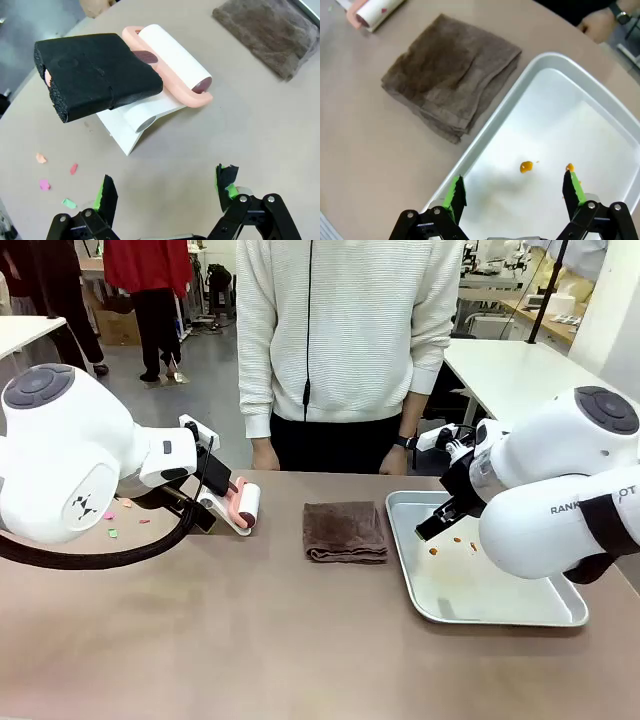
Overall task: Clean the surface of the table.
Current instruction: Hold the Lint Roller with your left hand and the towel with your right hand.
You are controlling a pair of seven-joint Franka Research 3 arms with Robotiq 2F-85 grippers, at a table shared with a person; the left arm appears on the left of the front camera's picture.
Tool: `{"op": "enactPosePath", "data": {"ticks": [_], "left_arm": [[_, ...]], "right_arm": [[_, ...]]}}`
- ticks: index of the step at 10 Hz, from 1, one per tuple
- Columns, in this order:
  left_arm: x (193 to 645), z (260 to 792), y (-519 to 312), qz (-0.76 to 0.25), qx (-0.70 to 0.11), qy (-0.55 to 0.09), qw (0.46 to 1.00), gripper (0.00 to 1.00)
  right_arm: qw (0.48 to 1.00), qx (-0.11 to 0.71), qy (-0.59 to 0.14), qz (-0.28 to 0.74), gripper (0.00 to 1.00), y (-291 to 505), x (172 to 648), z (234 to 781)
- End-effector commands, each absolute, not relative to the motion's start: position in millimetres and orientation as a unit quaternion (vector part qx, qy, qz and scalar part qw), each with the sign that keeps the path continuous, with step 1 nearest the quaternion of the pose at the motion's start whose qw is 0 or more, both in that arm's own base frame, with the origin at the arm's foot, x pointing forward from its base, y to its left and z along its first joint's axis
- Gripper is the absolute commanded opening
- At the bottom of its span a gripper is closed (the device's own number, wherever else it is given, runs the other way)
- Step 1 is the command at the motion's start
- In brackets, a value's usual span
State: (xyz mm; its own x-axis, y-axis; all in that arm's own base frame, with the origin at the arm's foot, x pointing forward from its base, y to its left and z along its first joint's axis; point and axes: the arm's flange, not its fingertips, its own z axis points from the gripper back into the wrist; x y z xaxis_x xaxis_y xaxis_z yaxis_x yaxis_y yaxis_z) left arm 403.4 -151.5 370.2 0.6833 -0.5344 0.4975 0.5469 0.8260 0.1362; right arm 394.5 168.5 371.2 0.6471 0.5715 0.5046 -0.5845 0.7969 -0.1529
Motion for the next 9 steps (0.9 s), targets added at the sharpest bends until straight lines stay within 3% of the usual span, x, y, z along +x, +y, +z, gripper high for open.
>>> {"op": "enactPosePath", "data": {"ticks": [1, 9], "left_arm": [[403.4, 370.3, -151.5, -0.295, -0.012, -0.267, 0.917, 1.00], [403.4, 370.3, -151.5, -0.295, -0.012, -0.267, 0.917, 1.00]], "right_arm": [[0.907, 0.012, -0.274, 0.318, 1.00, 168.5, 394.5, 371.3], [0.907, 0.012, -0.274, 0.318, 1.00, 168.5, 394.5, 371.3]]}}
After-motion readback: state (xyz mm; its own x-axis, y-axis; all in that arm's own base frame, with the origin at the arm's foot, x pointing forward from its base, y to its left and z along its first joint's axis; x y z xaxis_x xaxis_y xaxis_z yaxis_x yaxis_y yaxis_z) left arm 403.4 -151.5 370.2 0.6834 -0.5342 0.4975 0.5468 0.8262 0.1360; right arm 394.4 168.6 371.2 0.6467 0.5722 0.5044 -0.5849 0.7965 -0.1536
